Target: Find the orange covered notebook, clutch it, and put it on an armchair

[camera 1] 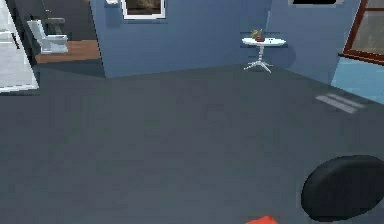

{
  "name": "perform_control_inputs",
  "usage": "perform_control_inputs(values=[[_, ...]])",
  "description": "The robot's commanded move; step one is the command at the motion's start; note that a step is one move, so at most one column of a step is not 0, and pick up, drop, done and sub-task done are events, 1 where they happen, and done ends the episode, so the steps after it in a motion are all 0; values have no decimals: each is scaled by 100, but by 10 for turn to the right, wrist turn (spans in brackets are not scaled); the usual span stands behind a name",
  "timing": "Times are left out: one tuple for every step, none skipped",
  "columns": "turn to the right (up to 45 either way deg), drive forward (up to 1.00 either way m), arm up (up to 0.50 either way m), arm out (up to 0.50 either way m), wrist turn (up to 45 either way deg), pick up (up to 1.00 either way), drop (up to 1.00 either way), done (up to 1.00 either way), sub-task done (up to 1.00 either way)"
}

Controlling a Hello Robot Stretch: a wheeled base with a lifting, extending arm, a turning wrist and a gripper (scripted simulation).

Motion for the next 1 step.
perform_control_inputs(values=[[-450, 0, 0, 0, 0, 0, 0, 0, 0]])
